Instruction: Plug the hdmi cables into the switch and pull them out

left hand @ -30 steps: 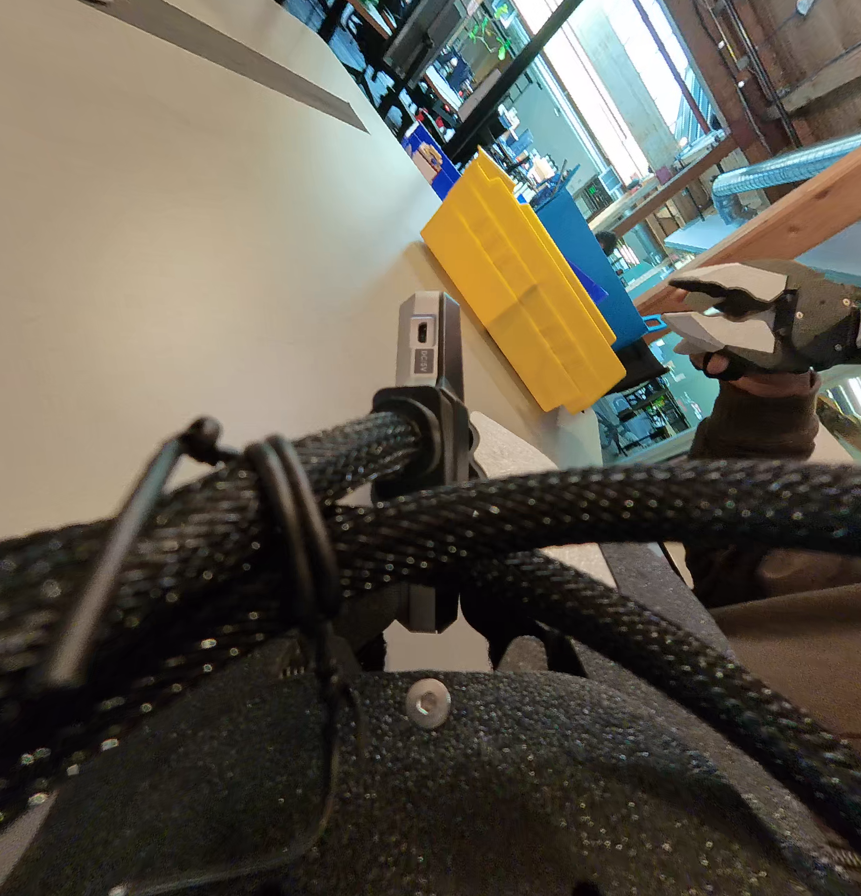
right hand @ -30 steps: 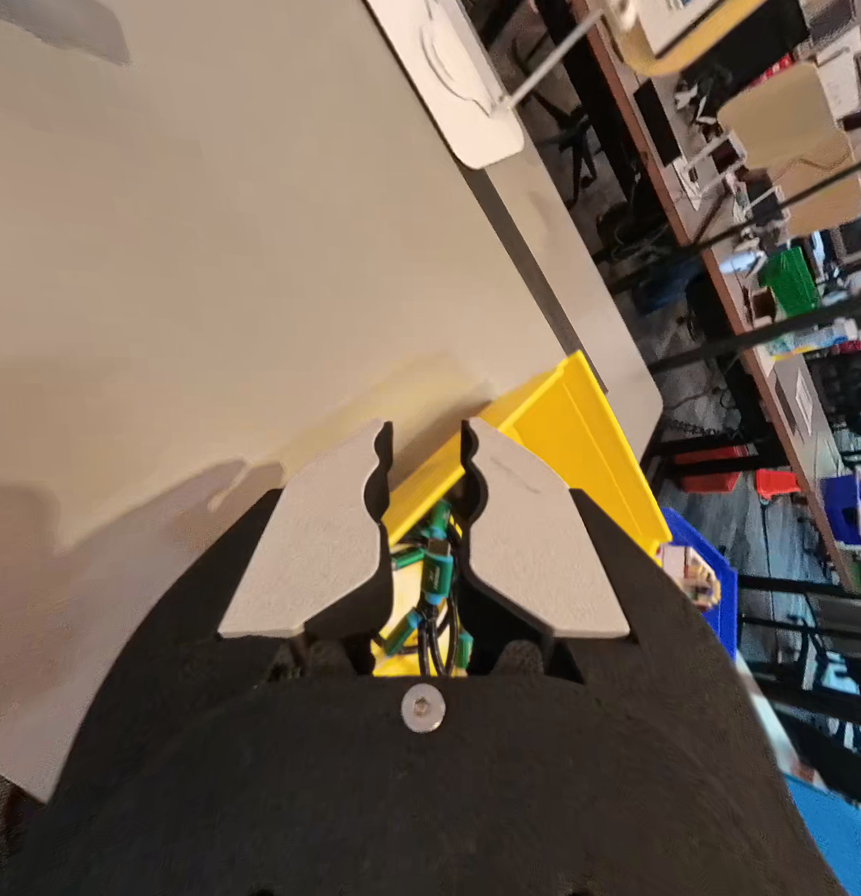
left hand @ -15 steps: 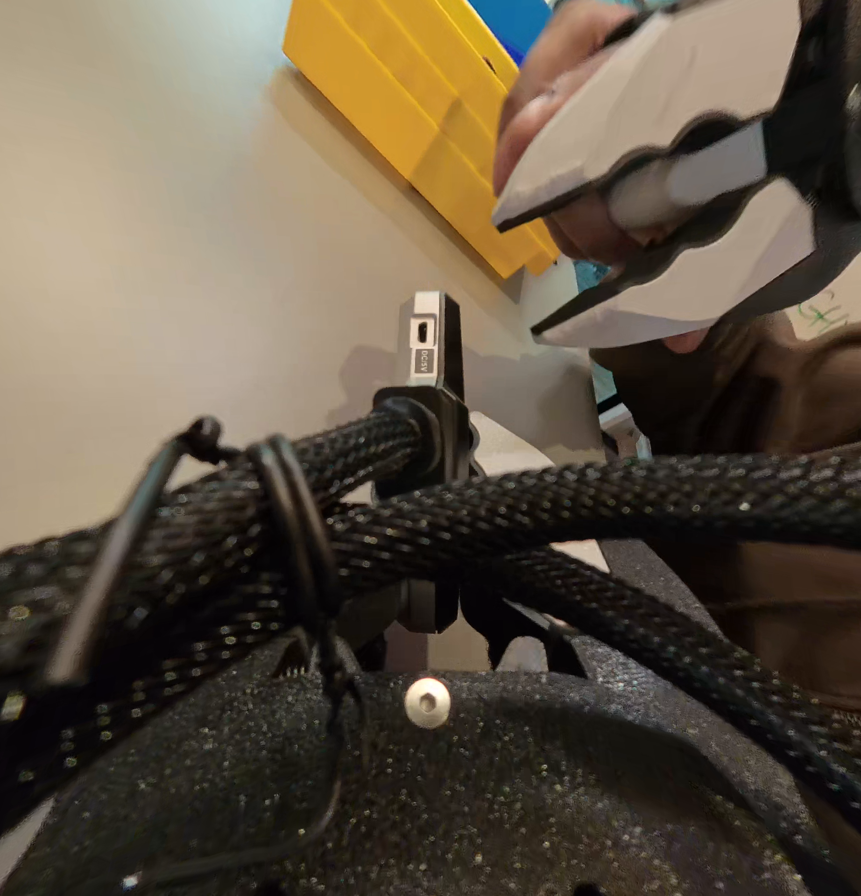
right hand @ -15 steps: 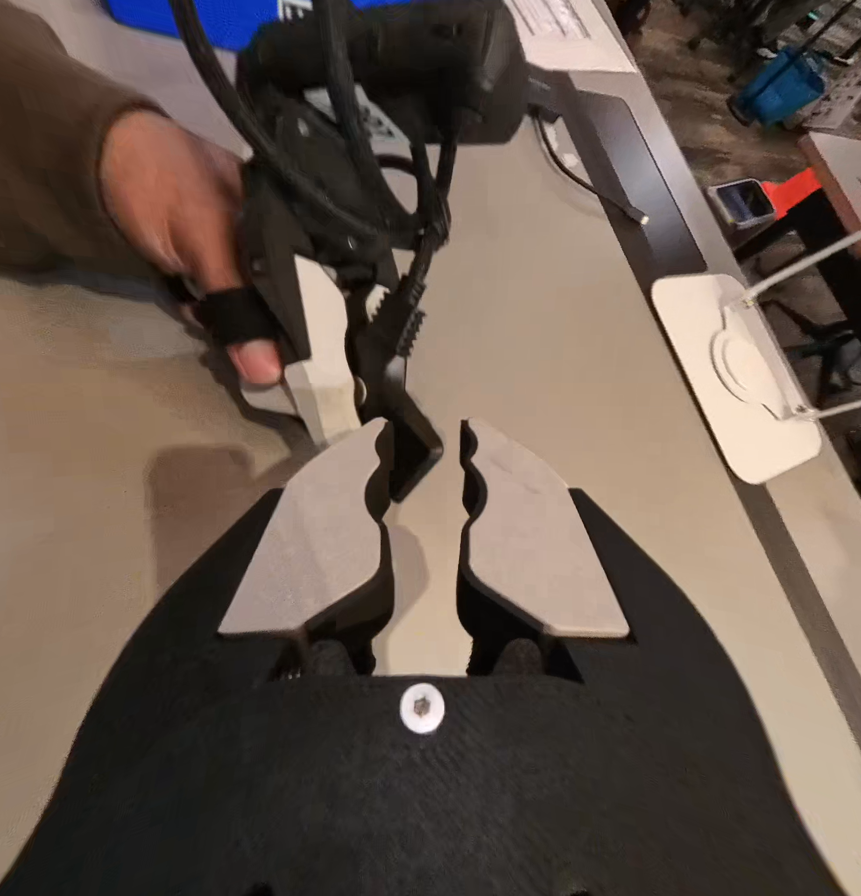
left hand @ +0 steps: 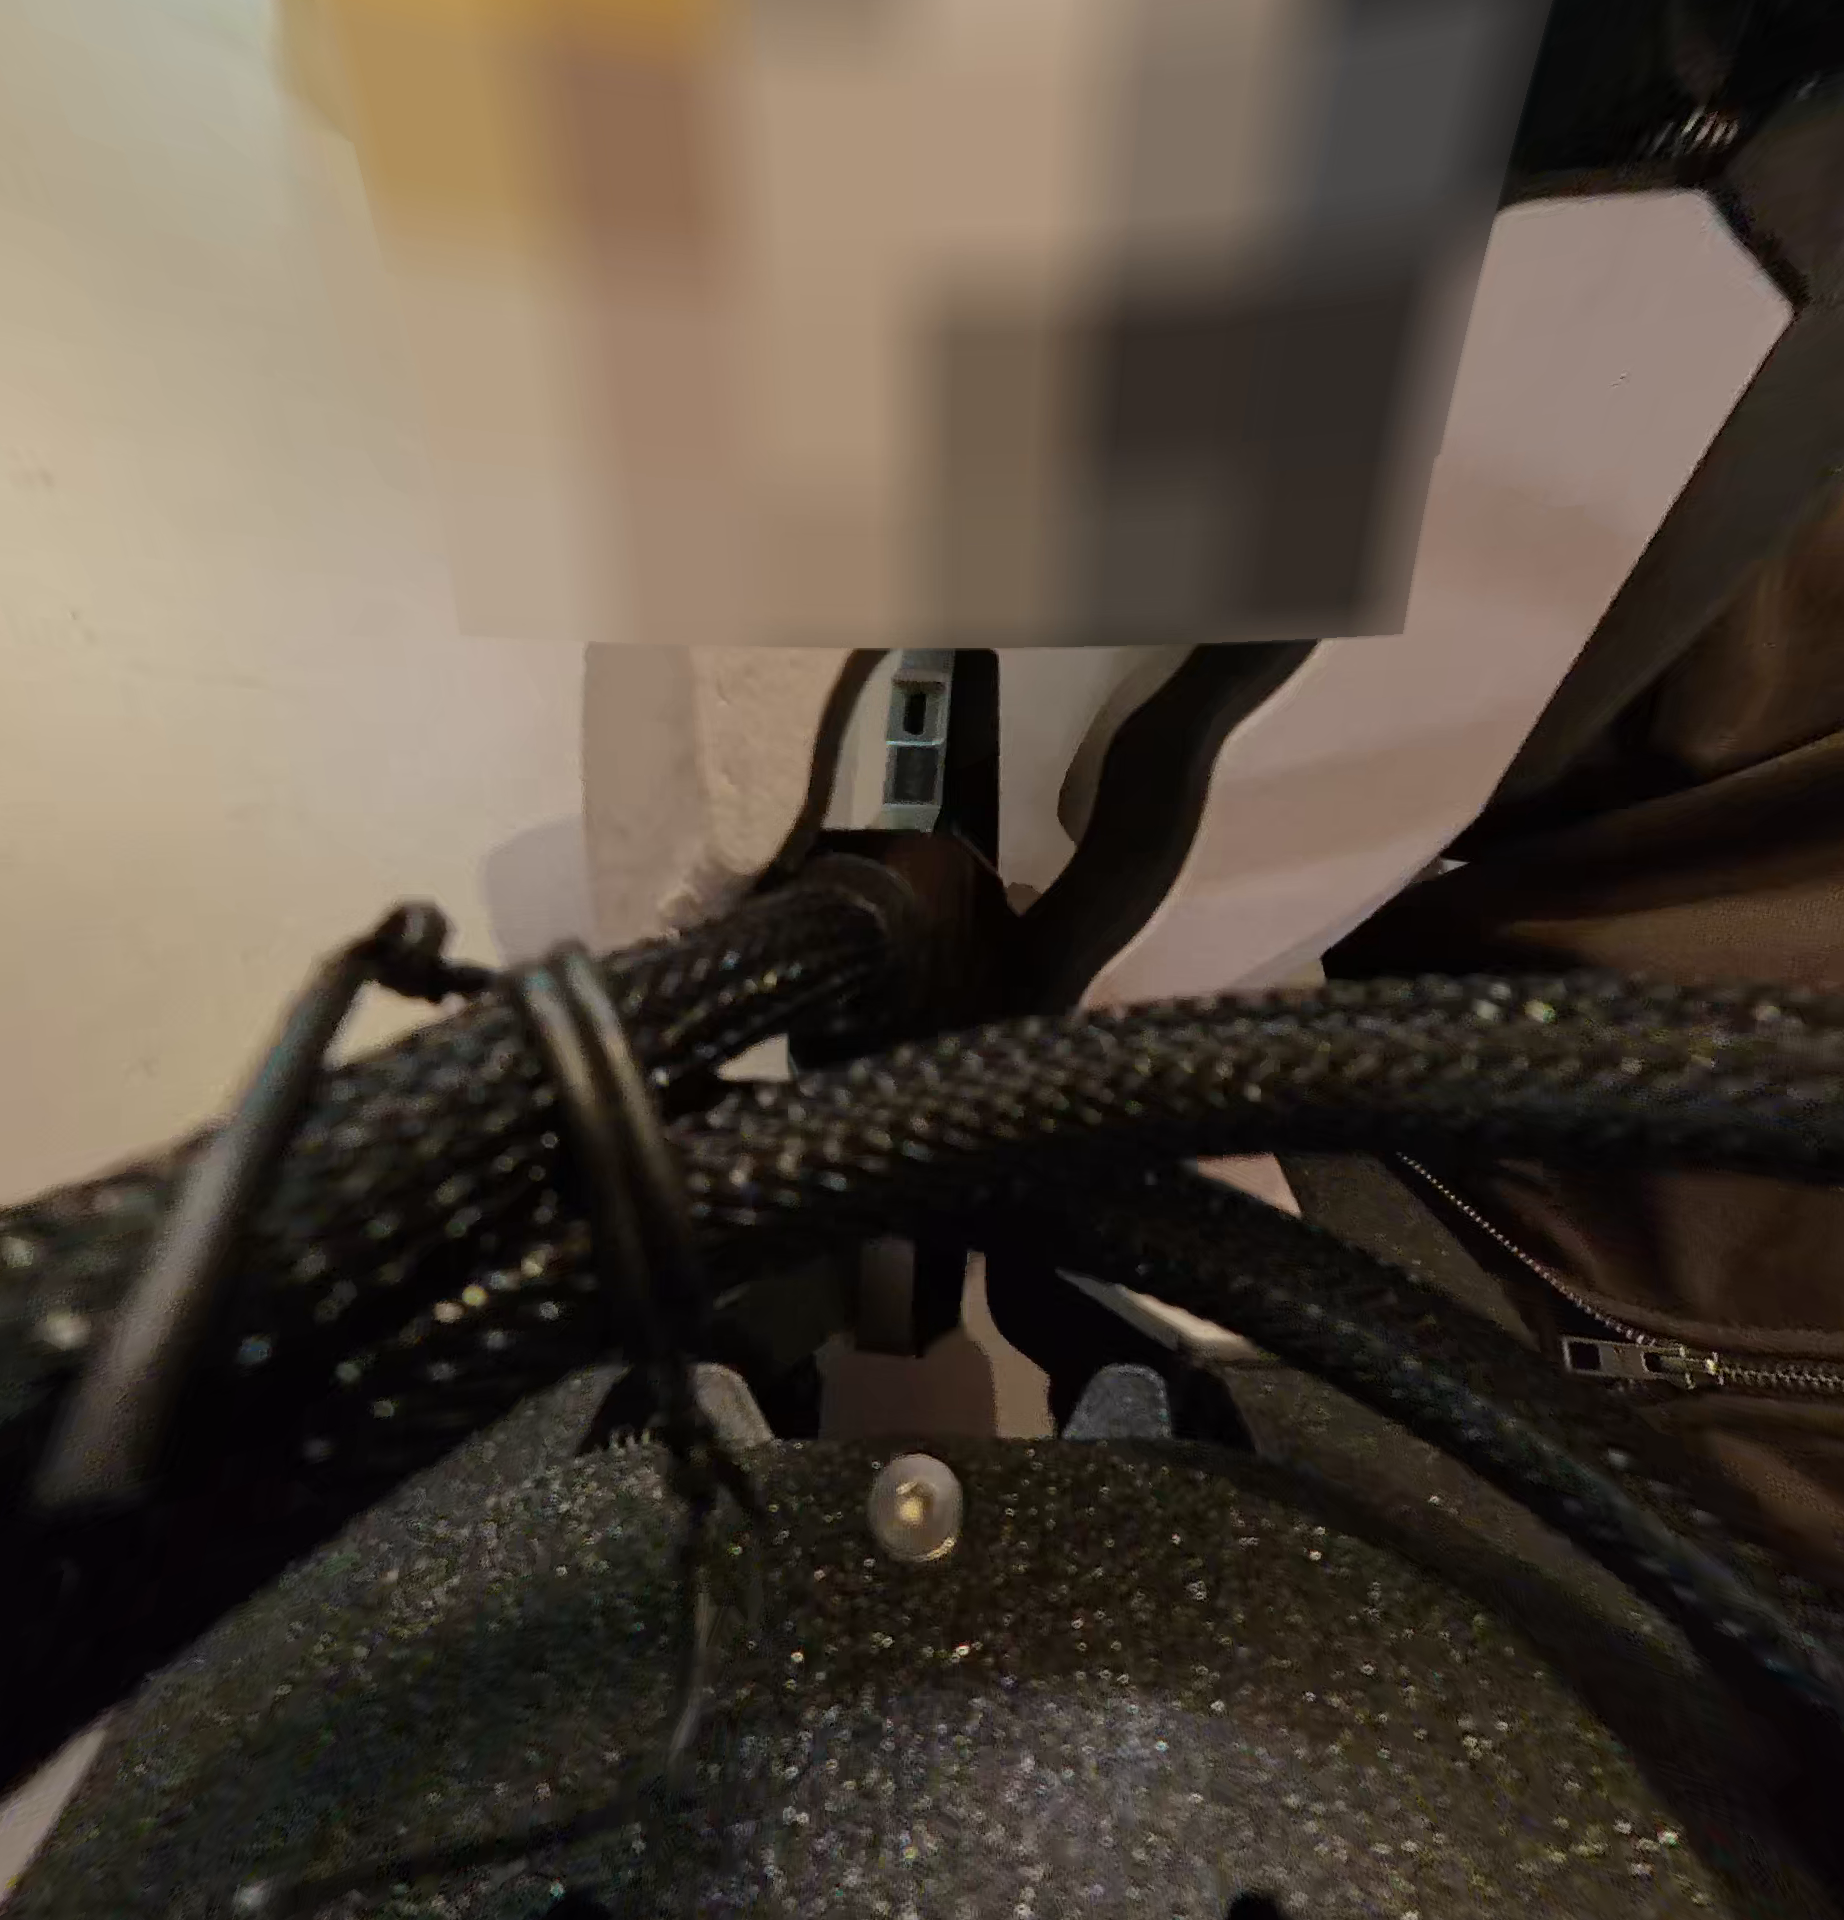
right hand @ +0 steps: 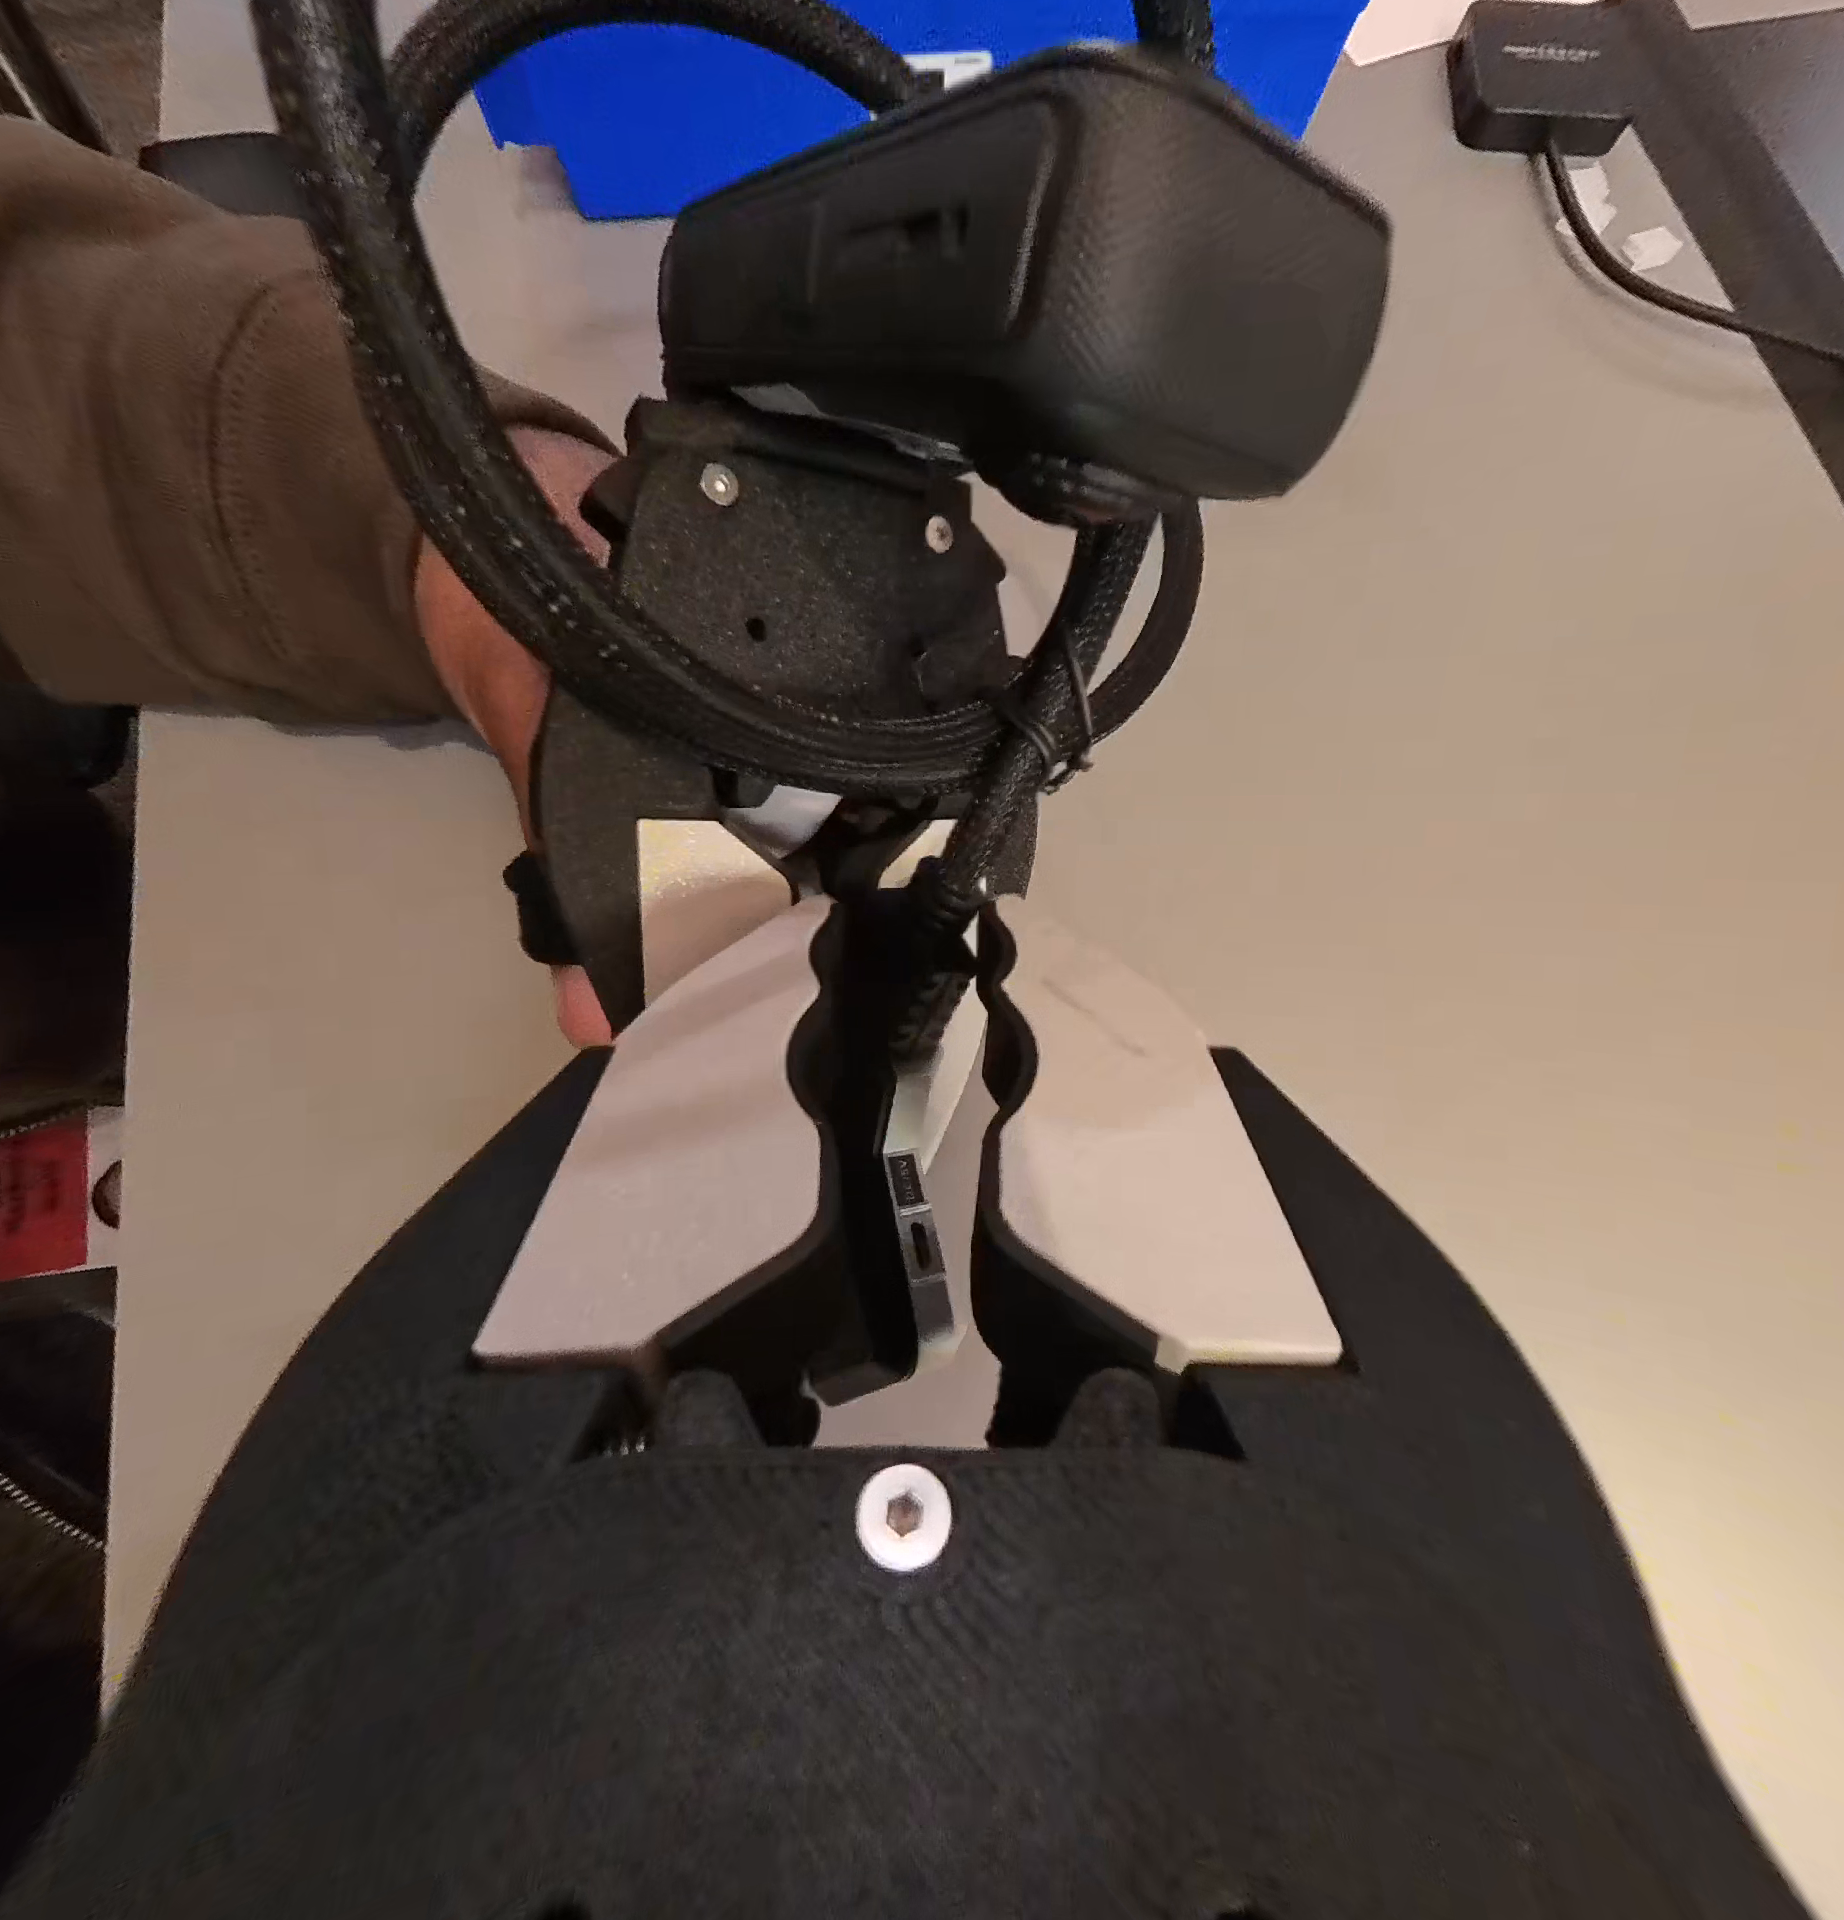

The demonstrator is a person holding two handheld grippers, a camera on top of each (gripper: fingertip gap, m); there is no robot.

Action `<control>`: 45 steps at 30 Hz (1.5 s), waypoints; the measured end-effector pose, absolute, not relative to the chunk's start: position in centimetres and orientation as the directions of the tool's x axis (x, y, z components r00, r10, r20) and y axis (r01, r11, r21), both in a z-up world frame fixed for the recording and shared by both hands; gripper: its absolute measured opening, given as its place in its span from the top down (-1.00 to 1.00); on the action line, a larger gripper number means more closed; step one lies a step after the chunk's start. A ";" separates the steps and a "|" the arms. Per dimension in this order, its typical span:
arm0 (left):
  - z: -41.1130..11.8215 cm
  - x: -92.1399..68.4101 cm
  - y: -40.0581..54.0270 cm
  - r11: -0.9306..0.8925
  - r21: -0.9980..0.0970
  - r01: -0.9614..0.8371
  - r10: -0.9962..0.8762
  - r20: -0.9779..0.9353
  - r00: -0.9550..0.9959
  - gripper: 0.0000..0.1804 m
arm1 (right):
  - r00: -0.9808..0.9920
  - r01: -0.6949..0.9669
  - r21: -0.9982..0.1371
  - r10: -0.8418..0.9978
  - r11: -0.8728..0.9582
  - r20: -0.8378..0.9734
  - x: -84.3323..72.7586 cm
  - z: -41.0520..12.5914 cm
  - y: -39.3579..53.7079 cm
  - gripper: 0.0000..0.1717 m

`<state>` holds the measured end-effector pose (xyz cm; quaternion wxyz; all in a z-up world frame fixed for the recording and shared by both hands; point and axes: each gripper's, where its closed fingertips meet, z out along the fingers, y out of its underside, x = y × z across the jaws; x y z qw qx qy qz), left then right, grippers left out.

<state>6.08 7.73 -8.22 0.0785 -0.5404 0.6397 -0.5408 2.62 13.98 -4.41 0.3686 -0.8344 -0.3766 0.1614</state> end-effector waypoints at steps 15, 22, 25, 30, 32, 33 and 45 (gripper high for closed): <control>-10.5 5.6 7.4 -0.078 -0.713 -0.697 -0.835 0.429 -0.345 0.36 | 0.809 0.375 -0.846 0.579 -0.378 0.101 7.0 2.0 14.7 0.82; -11.1 5.4 6.9 -0.020 -0.703 -0.711 -0.850 0.386 -0.358 0.37 | 0.860 0.373 -0.881 0.464 -0.290 0.212 10.4 7.6 13.8 0.84; -11.1 5.4 6.5 -0.003 -0.702 -0.712 -0.850 0.377 -0.368 0.38 | 0.877 0.402 -0.875 0.390 -0.271 0.282 12.7 9.9 13.0 0.85; -11.3 5.4 6.3 0.011 -0.700 -0.714 -0.855 0.363 -0.370 0.39 | 0.905 0.413 -0.879 0.219 -0.240 0.365 18.1 14.8 10.7 0.84; -11.3 5.4 6.3 0.011 -0.700 -0.714 -0.857 0.361 -0.367 0.40 | 0.913 0.406 -0.887 0.142 -0.222 0.382 20.7 17.0 9.3 0.84; -11.3 5.4 6.3 0.011 -0.700 -0.714 -0.858 0.361 -0.367 0.40 | 0.916 0.400 -0.892 0.104 -0.212 0.386 22.0 18.1 8.5 0.84; -11.3 5.6 6.5 0.000 -0.702 -0.712 -0.860 0.363 -0.358 0.46 | 0.956 0.092 -0.982 -0.262 -0.167 0.134 38.9 18.7 -1.0 0.84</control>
